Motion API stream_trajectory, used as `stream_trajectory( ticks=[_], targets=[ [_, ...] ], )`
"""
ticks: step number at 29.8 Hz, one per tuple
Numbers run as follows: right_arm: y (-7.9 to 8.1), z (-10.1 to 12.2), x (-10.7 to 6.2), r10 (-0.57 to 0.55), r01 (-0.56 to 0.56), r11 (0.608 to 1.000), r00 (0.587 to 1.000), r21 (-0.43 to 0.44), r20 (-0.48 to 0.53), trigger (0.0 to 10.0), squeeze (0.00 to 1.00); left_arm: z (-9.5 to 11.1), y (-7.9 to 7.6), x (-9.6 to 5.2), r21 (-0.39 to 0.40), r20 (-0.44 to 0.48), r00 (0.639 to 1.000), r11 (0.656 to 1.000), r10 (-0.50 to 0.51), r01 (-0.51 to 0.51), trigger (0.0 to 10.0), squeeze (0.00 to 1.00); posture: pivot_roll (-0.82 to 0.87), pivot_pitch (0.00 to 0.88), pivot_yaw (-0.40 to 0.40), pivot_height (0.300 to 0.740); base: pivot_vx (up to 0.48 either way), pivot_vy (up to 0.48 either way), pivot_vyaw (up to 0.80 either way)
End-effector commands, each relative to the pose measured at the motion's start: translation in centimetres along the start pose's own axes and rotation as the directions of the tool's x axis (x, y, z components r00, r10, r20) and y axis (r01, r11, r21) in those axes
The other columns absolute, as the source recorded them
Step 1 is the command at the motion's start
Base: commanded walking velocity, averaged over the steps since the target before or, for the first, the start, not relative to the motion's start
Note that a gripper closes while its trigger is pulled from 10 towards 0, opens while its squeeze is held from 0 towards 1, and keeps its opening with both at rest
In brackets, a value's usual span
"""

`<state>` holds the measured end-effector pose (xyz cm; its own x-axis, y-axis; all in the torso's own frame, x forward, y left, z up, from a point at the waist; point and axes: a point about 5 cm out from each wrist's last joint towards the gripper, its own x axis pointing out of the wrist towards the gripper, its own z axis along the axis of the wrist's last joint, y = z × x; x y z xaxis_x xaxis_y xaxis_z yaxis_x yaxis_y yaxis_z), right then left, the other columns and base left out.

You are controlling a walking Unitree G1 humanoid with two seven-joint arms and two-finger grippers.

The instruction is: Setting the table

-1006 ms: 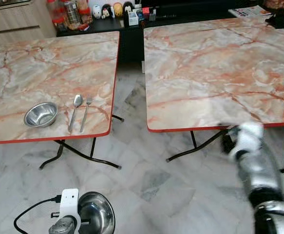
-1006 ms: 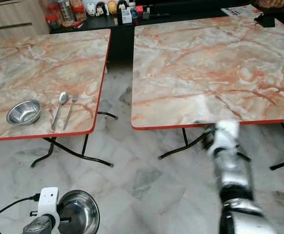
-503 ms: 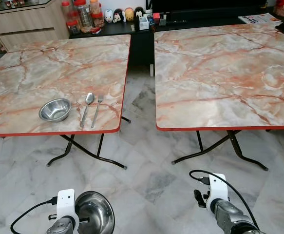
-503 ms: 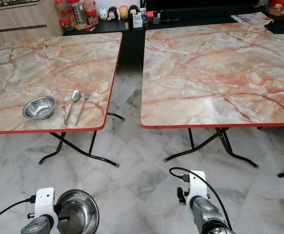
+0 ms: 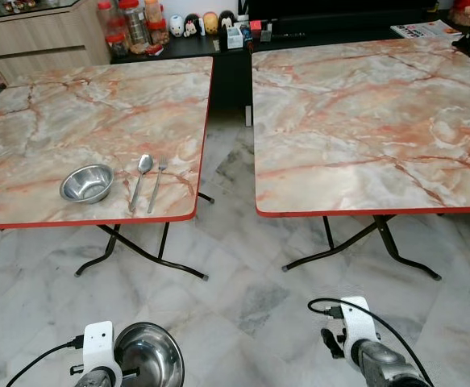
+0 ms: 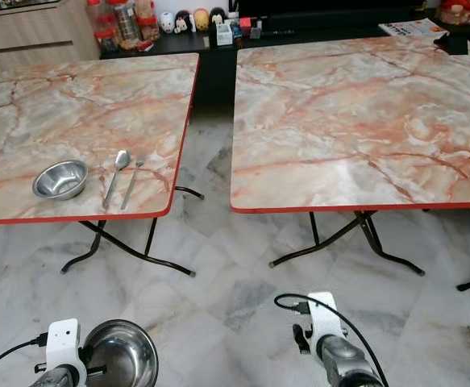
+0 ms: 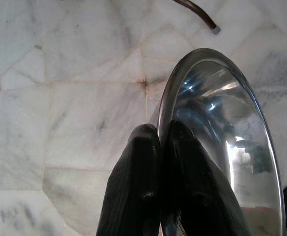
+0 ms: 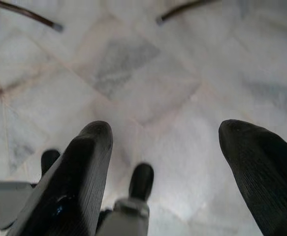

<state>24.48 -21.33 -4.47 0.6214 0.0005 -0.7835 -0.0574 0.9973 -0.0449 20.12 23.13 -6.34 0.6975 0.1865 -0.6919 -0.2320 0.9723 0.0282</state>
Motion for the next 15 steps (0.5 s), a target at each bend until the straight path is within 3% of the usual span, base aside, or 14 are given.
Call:
stream_trajectory(
  ticks=[1, 9, 11, 15],
  targets=[
    [0.2, 0.0, 0.0, 0.014, -0.014, 1.000, 1.000, 0.006, -0.001, 10.0, 0.00, -1.7, -0.2, -0.4, -0.004, -0.066, 0.998, 1.000, 0.002, -0.002, 10.0, 0.00, -0.05, 0.061, 0.074, 0.740, 0.000, 0.000, 0.00],
    [-0.8, 1.8, -0.1, 0.007, -0.008, 1.000, 0.999, 0.012, 0.032, 10.0, 0.00, -0.3, -2.0, 0.2, -0.030, -0.048, 0.999, 1.000, -0.004, 0.003, 10.0, 0.00, -0.05, 0.045, 0.046, 0.740, 0.000, 0.000, 0.00],
    [0.9, -0.9, 0.0, 0.038, -0.038, 0.999, 0.999, 0.001, -0.001, 10.0, 0.00, -0.2, -2.2, 0.2, -0.031, -0.047, 0.999, 1.000, -0.004, 0.003, 10.0, 0.00, -0.05, 0.044, 0.045, 0.740, 0.000, 0.000, 0.00],
    [1.0, -1.2, 0.0, 0.041, -0.041, 0.999, 0.999, -0.012, -0.009, 10.0, 0.00, 0.0, -1.6, 0.3, -0.036, -0.050, 0.999, 0.999, 0.006, -0.007, 10.0, 0.00, -0.05, 0.042, 0.040, 0.740, 0.000, 0.000, 0.00]
  ],
)
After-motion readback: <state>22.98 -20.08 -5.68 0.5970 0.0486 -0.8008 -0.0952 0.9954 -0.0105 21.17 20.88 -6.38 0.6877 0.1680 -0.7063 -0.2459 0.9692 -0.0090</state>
